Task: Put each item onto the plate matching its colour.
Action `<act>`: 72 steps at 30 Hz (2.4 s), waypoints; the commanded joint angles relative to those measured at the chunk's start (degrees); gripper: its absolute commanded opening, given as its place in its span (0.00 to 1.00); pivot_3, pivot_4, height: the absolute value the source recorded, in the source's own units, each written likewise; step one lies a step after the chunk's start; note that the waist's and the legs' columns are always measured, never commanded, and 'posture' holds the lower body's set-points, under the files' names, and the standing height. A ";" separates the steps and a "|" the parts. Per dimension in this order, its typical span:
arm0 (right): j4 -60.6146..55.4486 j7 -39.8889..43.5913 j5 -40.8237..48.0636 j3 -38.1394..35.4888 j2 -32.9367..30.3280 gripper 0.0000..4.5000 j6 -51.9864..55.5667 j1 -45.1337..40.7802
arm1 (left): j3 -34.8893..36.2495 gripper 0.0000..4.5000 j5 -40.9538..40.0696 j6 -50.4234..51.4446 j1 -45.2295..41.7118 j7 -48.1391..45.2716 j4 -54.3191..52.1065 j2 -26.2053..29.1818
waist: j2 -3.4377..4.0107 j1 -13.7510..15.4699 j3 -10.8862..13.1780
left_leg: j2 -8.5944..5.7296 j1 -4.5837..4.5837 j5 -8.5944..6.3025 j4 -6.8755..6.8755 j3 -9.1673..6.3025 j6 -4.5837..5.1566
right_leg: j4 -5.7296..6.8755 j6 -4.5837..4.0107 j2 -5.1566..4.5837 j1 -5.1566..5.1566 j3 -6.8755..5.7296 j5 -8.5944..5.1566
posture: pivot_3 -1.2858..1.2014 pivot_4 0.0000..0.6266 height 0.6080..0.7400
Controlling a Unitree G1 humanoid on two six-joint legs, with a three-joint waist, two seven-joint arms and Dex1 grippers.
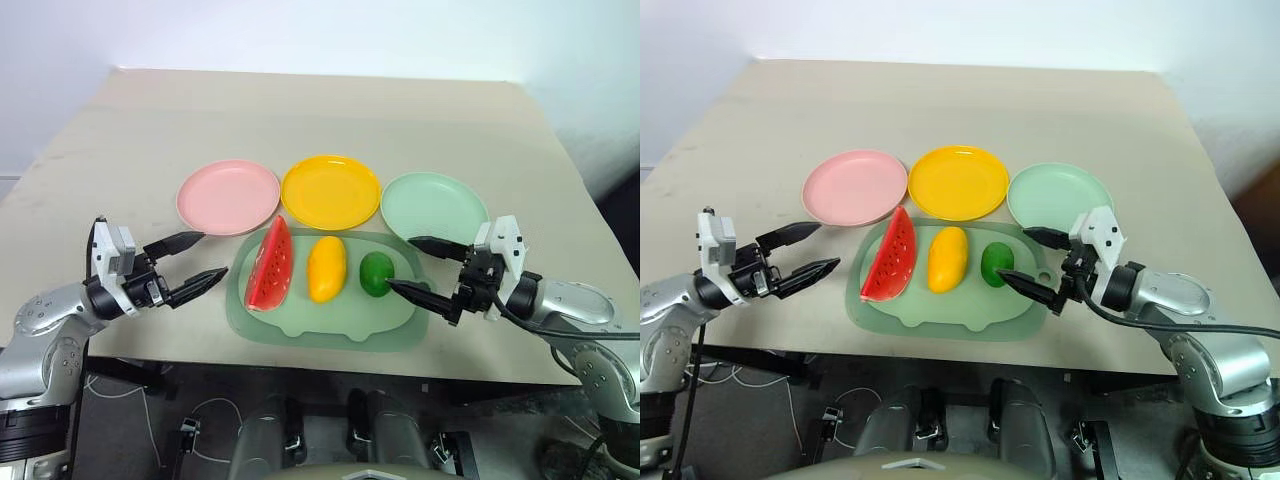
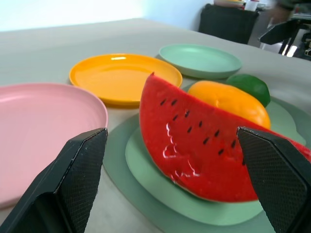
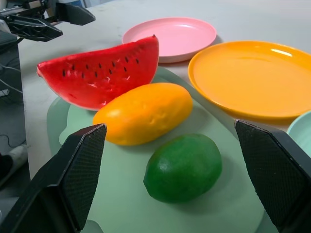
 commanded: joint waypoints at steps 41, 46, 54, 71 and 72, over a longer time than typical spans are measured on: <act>-0.52 -18.93 7.45 4.55 5.13 1.00 30.51 -14.01 | -3.95 1.00 -1.08 2.47 -2.08 2.31 -7.75 -1.38 | 0.00 0.00 -0.01 | 0.00 0.00 0.03 0.07 0.03 -0.04 | 0.17 -0.10 0.00 -0.01 0.01 0.08 | 0.52 0.24 0.67; 2.75 -20.30 4.37 8.82 6.72 1.00 31.40 -15.81 | -5.01 1.00 -0.61 2.42 -2.94 1.69 -7.82 -1.27 | 0.00 -0.08 -0.01 | 0.00 0.00 0.03 0.07 0.05 -0.04 | 0.19 -0.10 0.00 -0.01 0.01 0.08 | 0.52 0.24 0.67; 6.51 -22.64 3.35 8.21 10.51 1.00 33.15 -17.64 | -5.30 1.00 -0.42 2.48 -3.79 1.96 -7.52 -1.44 | 0.00 -0.11 -0.01 | 0.00 -0.01 0.04 0.07 0.10 -0.05 | 0.23 0.03 0.00 -0.04 0.03 0.16 | 0.52 0.24 0.67; 6.57 -16.50 6.26 0.19 4.14 0.65 31.73 -23.05 | -3.77 1.00 -2.16 4.99 -1.59 2.66 -9.93 0.21 | 0.01 -0.13 0.00 | 0.00 0.00 0.03 0.07 0.11 -0.05 | 0.23 0.04 0.00 -0.05 0.04 0.15 | 0.52 0.24 0.67; 7.83 -15.83 5.68 -0.31 3.64 0.65 30.37 -24.26 | -3.74 1.00 -2.21 5.00 -1.58 2.76 -10.06 0.25 | 0.01 -0.16 -0.01 | 0.00 0.00 0.04 0.08 0.12 -0.05 | 0.23 0.01 0.00 -0.05 0.05 0.13 | 0.52 0.24 0.67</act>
